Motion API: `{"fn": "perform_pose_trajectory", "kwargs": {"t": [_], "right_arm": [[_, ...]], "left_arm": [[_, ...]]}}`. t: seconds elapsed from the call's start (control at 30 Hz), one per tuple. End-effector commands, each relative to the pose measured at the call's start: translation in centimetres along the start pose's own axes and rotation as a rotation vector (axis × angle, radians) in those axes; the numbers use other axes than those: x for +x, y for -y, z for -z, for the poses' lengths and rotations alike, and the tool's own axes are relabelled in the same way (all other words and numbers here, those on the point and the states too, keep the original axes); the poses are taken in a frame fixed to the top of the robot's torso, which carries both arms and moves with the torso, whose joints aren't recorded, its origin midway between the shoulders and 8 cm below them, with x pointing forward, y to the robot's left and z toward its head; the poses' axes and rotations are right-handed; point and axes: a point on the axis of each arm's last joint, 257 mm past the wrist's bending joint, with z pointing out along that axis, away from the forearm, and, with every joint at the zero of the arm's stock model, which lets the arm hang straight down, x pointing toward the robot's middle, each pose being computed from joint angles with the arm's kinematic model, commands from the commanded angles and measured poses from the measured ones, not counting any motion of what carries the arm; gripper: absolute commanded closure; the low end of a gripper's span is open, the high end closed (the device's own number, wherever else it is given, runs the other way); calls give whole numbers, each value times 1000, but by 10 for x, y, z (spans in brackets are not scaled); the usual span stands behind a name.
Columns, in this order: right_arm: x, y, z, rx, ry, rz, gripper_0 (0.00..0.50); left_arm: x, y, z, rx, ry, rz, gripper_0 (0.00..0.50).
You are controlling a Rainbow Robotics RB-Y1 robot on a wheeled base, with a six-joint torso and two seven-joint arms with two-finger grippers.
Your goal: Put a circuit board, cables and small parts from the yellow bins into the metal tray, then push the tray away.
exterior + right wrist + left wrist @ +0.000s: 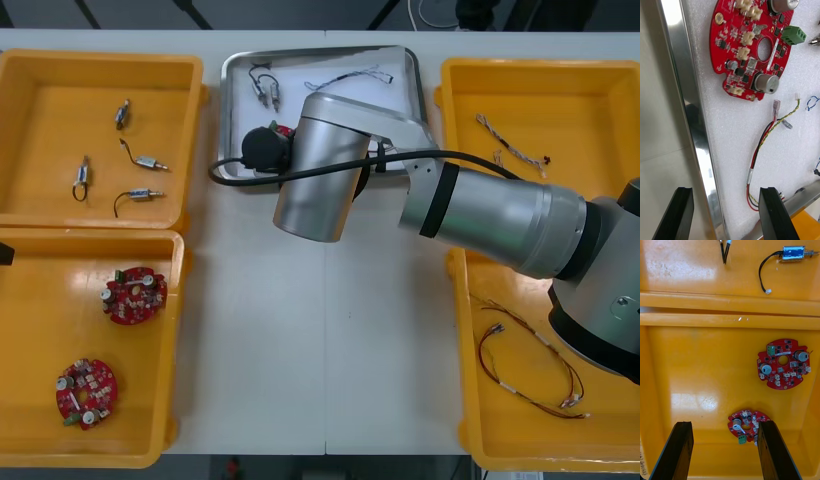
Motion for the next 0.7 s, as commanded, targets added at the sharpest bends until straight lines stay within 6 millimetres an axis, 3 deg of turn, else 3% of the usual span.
{"fn": "perform_pose_trajectory", "kwargs": {"t": [0.03, 0.3, 0.5, 0.6, 0.7], "right_arm": [[-29, 8, 35, -18, 81, -32, 0], [-12, -14, 69, -118, 91, -148, 0], [22, -30, 100, -229, 66, -284, 0], [39, -34, 114, -251, 49, -363, 0], [40, -26, 127, -236, 96, -479, 0]], "left_arm": [[1, -8, 10, -24, 15, -51, 0], [1, -8, 10, -24, 15, -51, 0], [1, -8, 10, -24, 15, -51, 0], [1, -8, 10, -24, 15, -51, 0], [1, -8, 10, -24, 15, -51, 0]]}}
